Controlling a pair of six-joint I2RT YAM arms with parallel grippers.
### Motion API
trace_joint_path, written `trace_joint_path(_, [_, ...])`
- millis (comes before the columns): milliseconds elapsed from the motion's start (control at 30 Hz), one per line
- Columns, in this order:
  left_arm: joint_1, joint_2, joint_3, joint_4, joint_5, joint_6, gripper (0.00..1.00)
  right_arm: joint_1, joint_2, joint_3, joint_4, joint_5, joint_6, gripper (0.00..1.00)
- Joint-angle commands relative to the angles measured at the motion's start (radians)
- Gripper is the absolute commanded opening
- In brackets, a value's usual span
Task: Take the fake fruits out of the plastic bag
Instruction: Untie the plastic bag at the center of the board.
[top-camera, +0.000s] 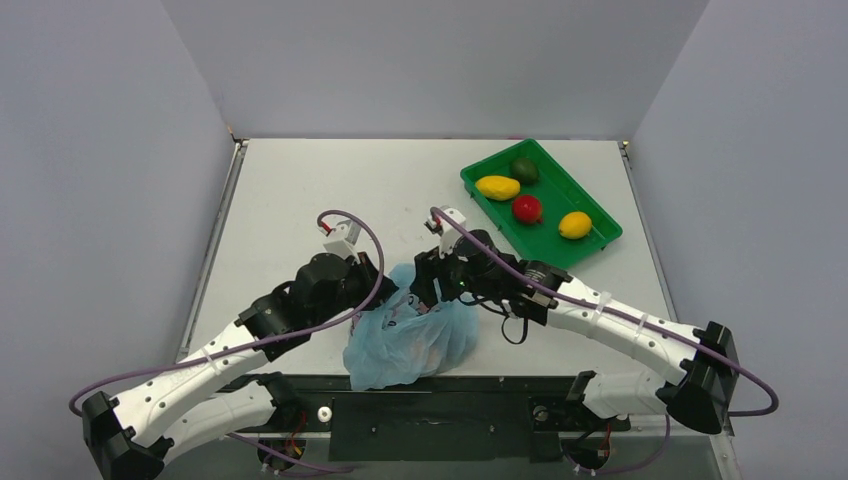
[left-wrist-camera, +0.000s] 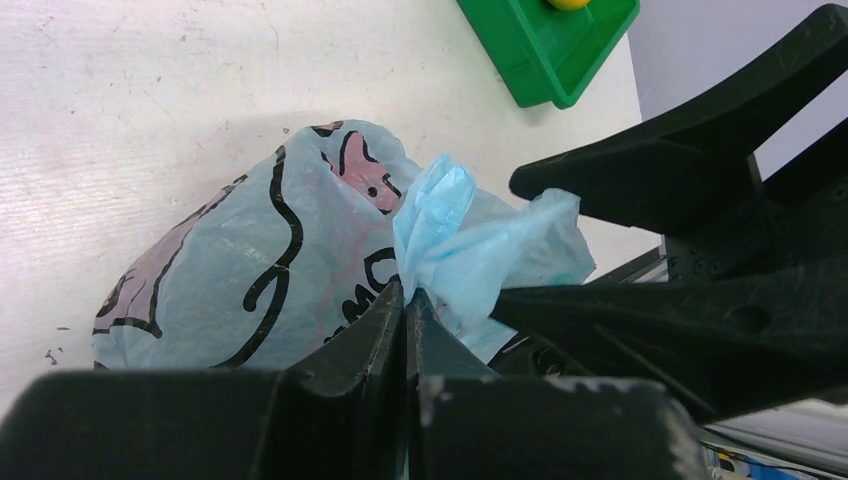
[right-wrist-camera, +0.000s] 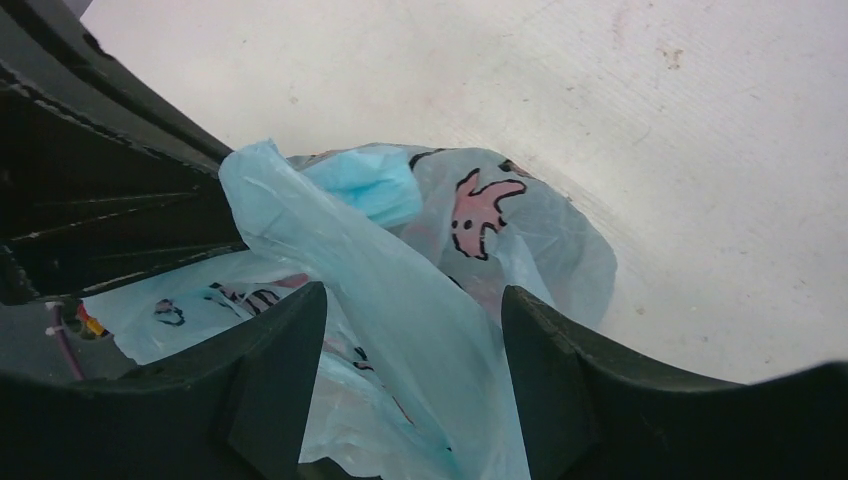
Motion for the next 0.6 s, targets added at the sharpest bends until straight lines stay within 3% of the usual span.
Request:
trace_joint_path(0, [0.009,-0.020,0.006,0.007,0.022,0.007,0.00,0.043,0.048,0.086,-0.043,0.059,-0.027,0.60])
trace_joint_path(67, [0.013,-0.021,0.004,0.003,0.011,0.011,0.00,0.044,0.076,0.093,-0.053,0.124,-0.024,0.55])
trace_joint_path(133, [0.018,-0.023,0.010,-0.004,-0.008,0.013,0.00,0.041,0.095,0.095,-0.034,0.157,-0.016,0.44])
trace_joint_path(167, [0.020,-0.024,0.016,-0.005,-0.015,0.013,0.00,0.036,0.103,0.096,-0.022,0.169,-0.005,0.30])
trace_joint_path(267, [0.038,-0.026,0.037,-0.014,-0.059,0.024,0.00,0.014,0.108,0.078,0.080,0.179,0.036,0.05])
trace_joint_path(300, [0.043,-0.025,0.045,-0.017,-0.066,0.034,0.00,-0.011,0.117,0.080,0.102,0.163,0.063,0.01])
trace_joint_path(433, [0.140,-0.004,0.144,-0.099,-0.071,0.097,0.00,-0.103,0.169,0.168,0.153,0.071,0.123,0.00])
trace_joint_path(567, [0.360,0.056,0.325,-0.202,-0.006,0.193,0.00,-0.194,0.216,0.309,0.131,0.029,0.182,0.00])
